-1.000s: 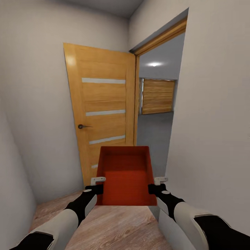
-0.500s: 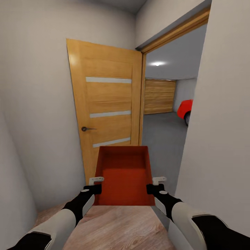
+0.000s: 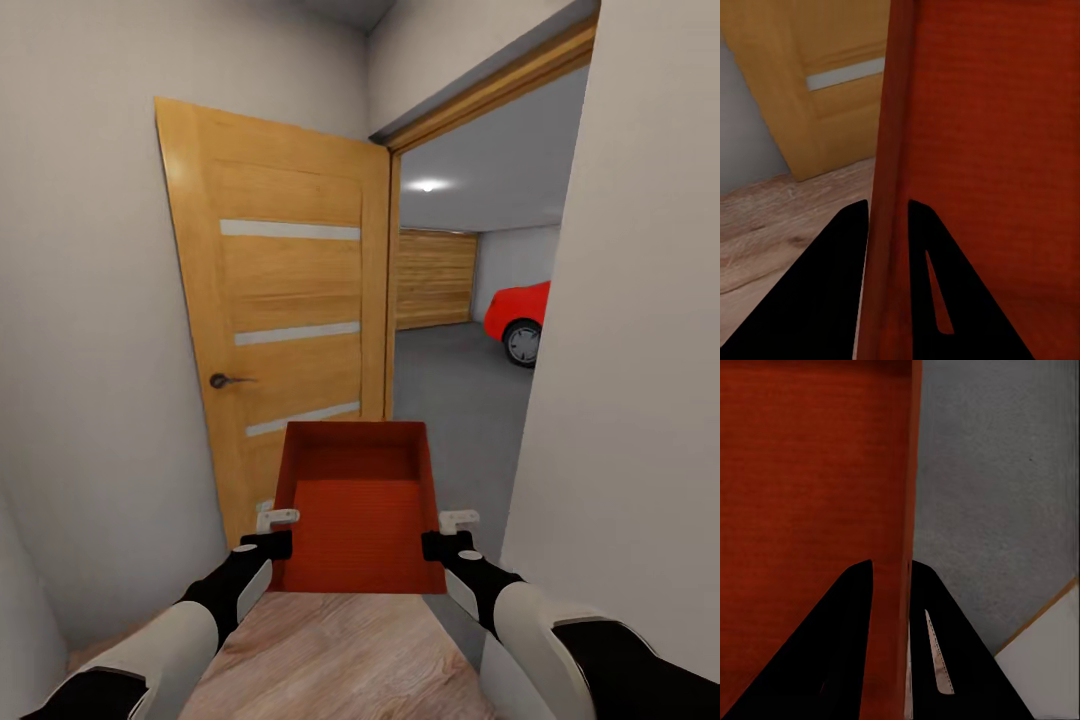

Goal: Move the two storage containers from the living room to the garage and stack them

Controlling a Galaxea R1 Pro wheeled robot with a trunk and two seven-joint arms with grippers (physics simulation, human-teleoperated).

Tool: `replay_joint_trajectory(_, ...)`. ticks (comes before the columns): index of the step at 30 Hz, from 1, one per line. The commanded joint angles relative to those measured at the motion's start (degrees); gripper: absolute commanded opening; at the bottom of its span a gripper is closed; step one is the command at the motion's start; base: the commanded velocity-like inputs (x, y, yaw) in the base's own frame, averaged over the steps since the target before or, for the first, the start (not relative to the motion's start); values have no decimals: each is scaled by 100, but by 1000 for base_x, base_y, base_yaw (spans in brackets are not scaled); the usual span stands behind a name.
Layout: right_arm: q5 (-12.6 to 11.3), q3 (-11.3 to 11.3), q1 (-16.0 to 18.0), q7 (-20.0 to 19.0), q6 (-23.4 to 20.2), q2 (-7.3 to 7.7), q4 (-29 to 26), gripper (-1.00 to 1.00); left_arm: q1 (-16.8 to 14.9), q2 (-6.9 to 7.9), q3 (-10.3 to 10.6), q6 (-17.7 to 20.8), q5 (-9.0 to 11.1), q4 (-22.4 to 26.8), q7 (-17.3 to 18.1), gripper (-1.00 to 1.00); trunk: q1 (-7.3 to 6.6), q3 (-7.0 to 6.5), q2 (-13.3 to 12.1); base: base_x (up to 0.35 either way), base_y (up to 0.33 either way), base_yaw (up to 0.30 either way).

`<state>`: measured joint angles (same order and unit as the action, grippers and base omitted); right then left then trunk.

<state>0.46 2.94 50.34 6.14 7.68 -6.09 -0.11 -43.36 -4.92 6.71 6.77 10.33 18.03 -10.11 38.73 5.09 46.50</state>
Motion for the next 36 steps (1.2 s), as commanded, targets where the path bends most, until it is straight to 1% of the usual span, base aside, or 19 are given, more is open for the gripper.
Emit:
replay_joint_trajectory(1, -80, -171, 2, 35, 23, 258, 20, -100, -8, 9, -111, -202, -75, 34, -430, -100, 2, 8, 8, 7, 5, -280)
replay_joint_trajectory(10, -74, -171, 4, 34, 23, 258, 20, -100, -7, 9, -111, -202, -75, 42, -430, -100, 2, -11, 8, 4, 3, -281)
replay_joint_trajectory(15, -72, -171, 3, 33, 23, 258, 20, -100, -8, 2, -112, -201, -75, 43, -430, -100, 2, -16, 8, 163, 140, -268)
replay_joint_trajectory(29, -72, -171, 3, 31, 23, 258, 20, -100, -6, 1, -109, -198, -75, 43, -430, -100, 2, -17, 8, 242, 215, -26)
replay_joint_trajectory(36, -78, -171, 4, 36, 24, 249, 20, -100, -6, 0, -109, -200, -75, 43, -430, -100, 2, -17, 8, 245, 217, -225)
